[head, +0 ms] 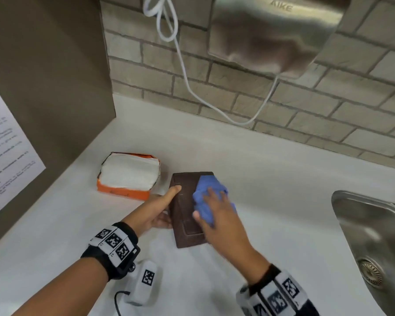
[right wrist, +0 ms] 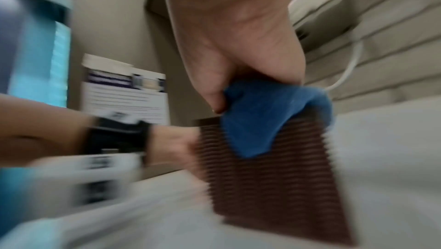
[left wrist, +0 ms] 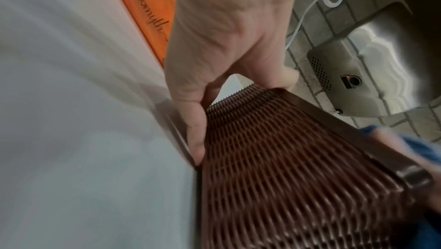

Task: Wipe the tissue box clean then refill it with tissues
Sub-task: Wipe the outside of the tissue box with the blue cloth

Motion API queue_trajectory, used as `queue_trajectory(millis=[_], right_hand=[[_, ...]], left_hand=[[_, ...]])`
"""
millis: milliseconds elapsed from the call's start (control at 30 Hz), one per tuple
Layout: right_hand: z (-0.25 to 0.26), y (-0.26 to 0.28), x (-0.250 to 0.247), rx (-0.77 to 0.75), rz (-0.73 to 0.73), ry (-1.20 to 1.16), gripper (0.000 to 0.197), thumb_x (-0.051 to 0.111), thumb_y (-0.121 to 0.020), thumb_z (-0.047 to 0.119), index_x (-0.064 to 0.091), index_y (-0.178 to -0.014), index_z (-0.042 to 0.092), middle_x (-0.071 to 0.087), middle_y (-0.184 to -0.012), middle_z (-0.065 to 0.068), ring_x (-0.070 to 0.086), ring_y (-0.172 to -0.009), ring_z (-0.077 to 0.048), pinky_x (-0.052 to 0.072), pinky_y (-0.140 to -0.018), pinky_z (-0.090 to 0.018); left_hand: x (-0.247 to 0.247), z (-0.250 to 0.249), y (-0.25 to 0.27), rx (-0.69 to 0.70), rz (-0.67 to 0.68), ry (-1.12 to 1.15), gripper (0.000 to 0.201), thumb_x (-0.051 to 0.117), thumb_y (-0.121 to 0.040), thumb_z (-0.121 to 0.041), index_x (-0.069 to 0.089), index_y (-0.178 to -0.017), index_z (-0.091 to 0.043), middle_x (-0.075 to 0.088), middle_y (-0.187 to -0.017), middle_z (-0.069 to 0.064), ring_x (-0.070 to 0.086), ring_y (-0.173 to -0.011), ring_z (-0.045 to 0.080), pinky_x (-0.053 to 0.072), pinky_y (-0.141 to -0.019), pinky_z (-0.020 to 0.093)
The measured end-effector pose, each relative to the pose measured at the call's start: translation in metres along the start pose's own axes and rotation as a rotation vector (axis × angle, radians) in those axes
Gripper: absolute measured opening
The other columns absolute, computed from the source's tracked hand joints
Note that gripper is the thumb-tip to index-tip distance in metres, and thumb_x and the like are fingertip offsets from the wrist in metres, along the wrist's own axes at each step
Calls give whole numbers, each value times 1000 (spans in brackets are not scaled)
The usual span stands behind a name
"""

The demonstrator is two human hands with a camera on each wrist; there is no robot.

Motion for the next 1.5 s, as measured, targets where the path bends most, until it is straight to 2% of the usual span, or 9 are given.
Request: queue_trajectory(millis=[100,200,333,467,667,867,1133,1367,1500], right_hand=[[25,25,17,-178,155,53,62,33,-91,57,27,-145,28,16,-158,10,0,-145,-11,10,-119,-32],[7,3,5,-113,120,-64,52,43,-93,50,35,-141,30,28,-153,11,15,-143,-8,23,-111,-25],[-25,-46,-16,57,65,-81,53,44,-95,45,35,-142,21,41,-147,-6,44,-130,-25,40,-97,-31],[-13,-51,-8,3,-14,-116,43,47,-96,38,43,-135,22,43,-145,-2,41,-131,-25,41,-101,-35],[23,5,27,-155,61,43,53,45,-96,39,31,-144,22,24,-157,4,9,-147,-20,6,-120,-32],[-7,-45,-4,-15,4,-161,45,45,-97,36,39,-140,22,42,-145,-5,37,-134,-25,34,-104,-34],[21,-83,22,-85,124,-11,55,34,-96,48,36,-142,17,39,-149,-6,21,-143,-29,17,-118,-45],[-20,-43,3,64,-36,-107,50,40,-95,48,34,-141,29,35,-150,0,31,-138,-23,41,-103,-39],[11,7,10,5,-20,-73,45,43,-95,43,40,-138,30,28,-155,10,10,-146,-17,14,-119,-34]], left_hand=[[1,-1,5,24,46,-13,48,56,-87,-59,70,-79,-13,73,-68,9,70,-62,19,57,-63,31],[-1,-4,8,21,48,-38,47,56,-88,-56,69,-84,-11,71,-65,7,68,-61,21,58,-61,32],[-2,-5,5,-16,24,-49,47,58,-88,-54,64,-89,-7,63,-47,1,67,-57,26,59,-69,41],[-1,-1,0,-7,-32,-36,51,61,-86,-55,65,-94,-5,65,-58,8,68,-59,29,59,-66,41],[1,2,0,29,10,-2,41,55,-95,-44,68,-83,-7,75,-69,12,71,-59,22,57,-54,32],[2,-5,4,-30,16,-24,47,56,-91,-49,61,-99,-3,62,-76,15,68,-68,31,59,-61,38],[1,-10,10,-29,36,-22,78,52,-67,-74,63,-99,-4,67,-84,15,70,-74,29,61,-58,36],[4,-4,4,-19,-27,-6,45,61,-88,-49,63,-91,-4,66,-72,15,67,-60,29,60,-62,40],[3,-2,-3,-24,-48,-17,45,60,-89,-49,65,-89,-4,67,-65,13,67,-56,25,59,-58,37]])
Point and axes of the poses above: each hand's wrist, its own y-axis away from the middle knuckle, its own x-axis out of the palm, z = x × y, the point moved 2 cm from there along -y, towards the middle knuckle
